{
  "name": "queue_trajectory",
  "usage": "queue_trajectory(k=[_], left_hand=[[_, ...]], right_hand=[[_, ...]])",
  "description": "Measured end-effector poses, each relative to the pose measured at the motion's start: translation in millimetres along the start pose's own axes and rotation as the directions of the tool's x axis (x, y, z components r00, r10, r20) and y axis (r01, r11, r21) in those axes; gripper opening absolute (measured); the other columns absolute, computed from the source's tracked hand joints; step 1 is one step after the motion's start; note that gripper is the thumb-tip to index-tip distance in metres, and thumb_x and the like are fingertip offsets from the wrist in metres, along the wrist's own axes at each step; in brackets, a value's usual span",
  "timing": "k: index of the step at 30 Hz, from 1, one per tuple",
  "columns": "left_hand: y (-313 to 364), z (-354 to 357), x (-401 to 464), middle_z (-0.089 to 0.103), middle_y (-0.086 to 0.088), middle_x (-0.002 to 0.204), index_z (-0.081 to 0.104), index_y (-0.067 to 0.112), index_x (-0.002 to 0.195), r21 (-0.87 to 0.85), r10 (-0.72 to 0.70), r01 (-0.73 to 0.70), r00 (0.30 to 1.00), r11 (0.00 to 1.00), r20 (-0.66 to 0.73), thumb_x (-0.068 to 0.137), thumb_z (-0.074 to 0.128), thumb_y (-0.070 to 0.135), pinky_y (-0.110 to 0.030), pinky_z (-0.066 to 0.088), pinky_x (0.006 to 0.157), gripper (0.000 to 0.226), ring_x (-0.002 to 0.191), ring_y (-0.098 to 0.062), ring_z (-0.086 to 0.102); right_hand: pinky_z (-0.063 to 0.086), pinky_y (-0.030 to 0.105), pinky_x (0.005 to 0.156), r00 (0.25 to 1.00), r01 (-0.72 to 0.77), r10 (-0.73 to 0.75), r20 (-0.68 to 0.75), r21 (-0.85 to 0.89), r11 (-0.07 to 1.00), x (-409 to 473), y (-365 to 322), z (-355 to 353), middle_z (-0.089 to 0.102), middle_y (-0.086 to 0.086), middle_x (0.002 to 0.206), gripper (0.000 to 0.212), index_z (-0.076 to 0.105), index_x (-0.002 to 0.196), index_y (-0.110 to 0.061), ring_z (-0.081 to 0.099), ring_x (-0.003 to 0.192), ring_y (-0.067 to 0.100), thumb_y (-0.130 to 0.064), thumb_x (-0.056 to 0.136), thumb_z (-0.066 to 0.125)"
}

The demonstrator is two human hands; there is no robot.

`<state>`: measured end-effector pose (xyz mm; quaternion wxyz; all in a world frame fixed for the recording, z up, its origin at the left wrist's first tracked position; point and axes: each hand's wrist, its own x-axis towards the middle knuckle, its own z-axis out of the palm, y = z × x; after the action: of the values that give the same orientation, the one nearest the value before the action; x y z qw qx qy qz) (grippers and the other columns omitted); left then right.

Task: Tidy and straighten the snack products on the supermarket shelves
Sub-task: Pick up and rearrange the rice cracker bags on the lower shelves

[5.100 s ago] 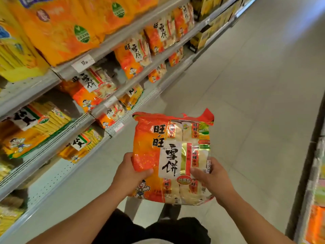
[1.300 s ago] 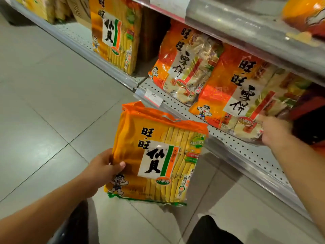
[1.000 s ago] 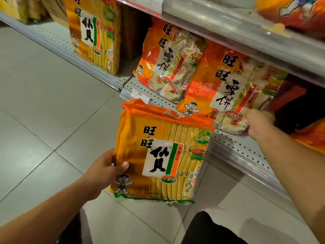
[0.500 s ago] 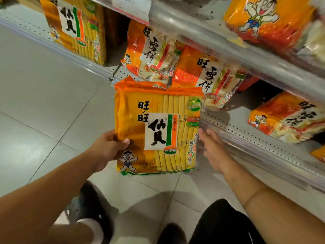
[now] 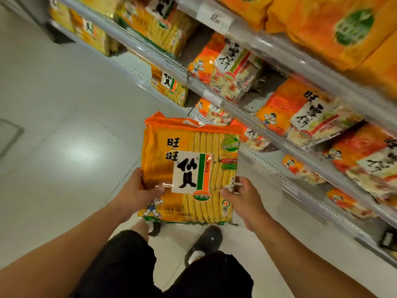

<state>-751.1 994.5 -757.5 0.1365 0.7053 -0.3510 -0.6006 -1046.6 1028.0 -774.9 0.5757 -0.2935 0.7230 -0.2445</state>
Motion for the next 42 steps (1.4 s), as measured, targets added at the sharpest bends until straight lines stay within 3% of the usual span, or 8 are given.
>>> queue_trajectory(k=[6,9,15,18,24,31,37,42], left_hand=[[7.6,-88.8,-44.5,0.062,0.017,0.105,0.039,0.038,0.121,-0.007,0.117,-0.121,0.975,0.993,-0.19,0.073,0.085,0.032,-0.026,0.056,0.065,0.067,0.087,-0.006,0.066],[5.2,-141.6,-40.7,0.06,0.02,0.101,0.04,0.039,0.118,-0.041,0.129,-0.145,0.955,0.989,-0.267,0.072,0.085,0.036,-0.025,0.054,0.062,0.064,0.085,-0.005,0.065],[-3.0,-267.5,-17.1,0.053,0.025,0.096,0.039,0.04,0.114,-0.132,0.097,-0.149,0.937,0.98,-0.336,0.072,0.084,0.039,-0.015,0.048,0.051,0.062,0.079,0.0,0.062],[-4.8,-325.7,-8.5,0.05,0.026,0.094,0.038,0.039,0.113,-0.153,0.073,-0.138,0.926,0.978,-0.37,0.072,0.084,0.038,-0.011,0.046,0.046,0.062,0.076,0.002,0.059],[19.7,-417.9,33.8,0.054,0.011,0.106,0.04,0.032,0.118,-0.082,0.079,-0.117,0.927,0.99,-0.366,0.072,0.083,0.039,-0.022,0.05,0.057,0.064,0.083,-0.005,0.059],[92.1,-487.2,119.2,0.055,0.01,0.103,0.041,0.027,0.119,0.009,0.093,-0.096,0.933,0.995,-0.347,0.071,0.085,0.034,-0.026,0.052,0.061,0.065,0.085,-0.01,0.061],[137.7,-541.4,183.5,0.06,0.004,0.106,0.042,0.023,0.119,0.086,0.052,-0.025,0.942,0.996,-0.33,0.072,0.085,0.033,-0.035,0.057,0.07,0.065,0.093,-0.02,0.064],[157.8,-581.8,235.2,0.066,0.007,0.099,0.044,0.025,0.114,0.141,0.043,-0.007,0.966,0.99,-0.253,0.069,0.087,0.034,-0.042,0.058,0.075,0.063,0.089,-0.018,0.066]], right_hand=[[0.057,0.045,0.085,0.995,0.056,-0.052,0.084,-0.048,0.997,-34.5,-86.8,59.9,0.074,-0.006,0.098,0.031,0.058,0.101,-0.03,0.072,0.087,0.014,-0.02,0.08,0.078],[0.055,0.049,0.089,0.989,0.091,-0.079,0.126,-0.093,0.991,-30.0,-131.4,109.6,0.074,-0.001,0.099,0.029,0.06,0.103,-0.024,0.071,0.092,0.02,-0.017,0.081,0.078],[0.057,0.034,0.081,0.97,0.145,-0.11,0.218,-0.148,0.978,-12.8,-218.1,231.3,0.075,-0.004,0.101,0.032,0.06,0.109,-0.021,0.072,0.088,0.01,-0.012,0.082,0.076],[0.057,0.035,0.083,0.959,0.174,-0.124,0.257,-0.185,0.967,-4.4,-252.7,287.3,0.074,-0.003,0.102,0.03,0.059,0.107,-0.02,0.071,0.09,0.01,-0.01,0.083,0.075],[0.05,0.016,0.065,0.951,0.23,-0.171,0.258,-0.22,0.948,26.9,-306.8,364.6,0.073,-0.01,0.095,0.03,0.059,0.104,-0.028,0.069,0.083,-0.001,-0.02,0.082,0.077],[0.052,0.022,0.069,0.964,0.203,-0.165,0.211,-0.177,0.963,111.2,-360.2,415.8,0.073,-0.01,0.095,0.025,0.059,0.099,-0.029,0.07,0.085,0.003,-0.019,0.084,0.075],[0.049,0.014,0.062,0.966,0.184,-0.141,0.215,-0.194,0.963,171.2,-404.6,458.5,0.073,-0.018,0.091,0.02,0.06,0.098,-0.032,0.068,0.08,-0.006,-0.023,0.086,0.074],[0.042,0.003,0.052,0.983,0.162,-0.133,0.13,-0.248,0.955,196.5,-430.9,488.6,0.065,-0.037,0.082,0.02,0.061,0.089,-0.038,0.06,0.076,-0.018,-0.025,0.083,0.076]])
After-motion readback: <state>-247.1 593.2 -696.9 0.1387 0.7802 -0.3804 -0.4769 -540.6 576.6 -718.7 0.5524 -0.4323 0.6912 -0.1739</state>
